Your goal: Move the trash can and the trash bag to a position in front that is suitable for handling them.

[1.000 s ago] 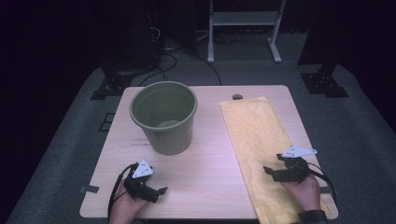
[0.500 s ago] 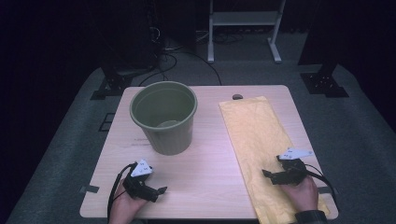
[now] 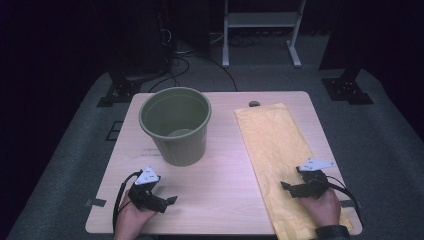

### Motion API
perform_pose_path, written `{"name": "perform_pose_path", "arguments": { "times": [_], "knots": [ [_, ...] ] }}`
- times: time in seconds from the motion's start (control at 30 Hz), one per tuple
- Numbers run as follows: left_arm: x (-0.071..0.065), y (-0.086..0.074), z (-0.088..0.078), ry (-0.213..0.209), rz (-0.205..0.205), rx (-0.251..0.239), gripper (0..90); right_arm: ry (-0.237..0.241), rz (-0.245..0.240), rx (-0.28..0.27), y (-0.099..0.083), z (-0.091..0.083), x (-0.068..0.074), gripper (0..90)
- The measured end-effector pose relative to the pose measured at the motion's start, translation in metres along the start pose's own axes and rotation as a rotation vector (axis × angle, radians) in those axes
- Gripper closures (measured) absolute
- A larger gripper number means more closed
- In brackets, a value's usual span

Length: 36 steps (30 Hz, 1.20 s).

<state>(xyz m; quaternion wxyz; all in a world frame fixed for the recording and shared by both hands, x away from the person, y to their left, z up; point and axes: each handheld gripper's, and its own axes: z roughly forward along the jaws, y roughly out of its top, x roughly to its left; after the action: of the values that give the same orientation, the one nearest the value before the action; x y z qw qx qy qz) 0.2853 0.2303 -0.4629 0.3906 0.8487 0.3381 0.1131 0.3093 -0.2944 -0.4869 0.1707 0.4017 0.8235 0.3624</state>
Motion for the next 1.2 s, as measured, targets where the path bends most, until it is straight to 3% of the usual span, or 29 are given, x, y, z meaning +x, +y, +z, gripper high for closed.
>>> {"name": "perform_pose_path", "arguments": {
  "times": [0.57,0.87,1.2],
  "knots": [
    [0.005,0.03,-0.026,-0.006,-0.015,-0.018,0.0,0.0,0.0,0.0,0.0,0.0,0.0,12.6],
    [0.01,0.051,-0.045,0.0,-0.003,-0.036,0.0,0.0,0.0,0.0,0.0,0.0,0.0,12.5],
    [0.012,0.067,-0.056,0.014,0.006,-0.052,0.0,0.0,0.0,0.0,0.0,0.0,0.0,12.6]
  ]
}}
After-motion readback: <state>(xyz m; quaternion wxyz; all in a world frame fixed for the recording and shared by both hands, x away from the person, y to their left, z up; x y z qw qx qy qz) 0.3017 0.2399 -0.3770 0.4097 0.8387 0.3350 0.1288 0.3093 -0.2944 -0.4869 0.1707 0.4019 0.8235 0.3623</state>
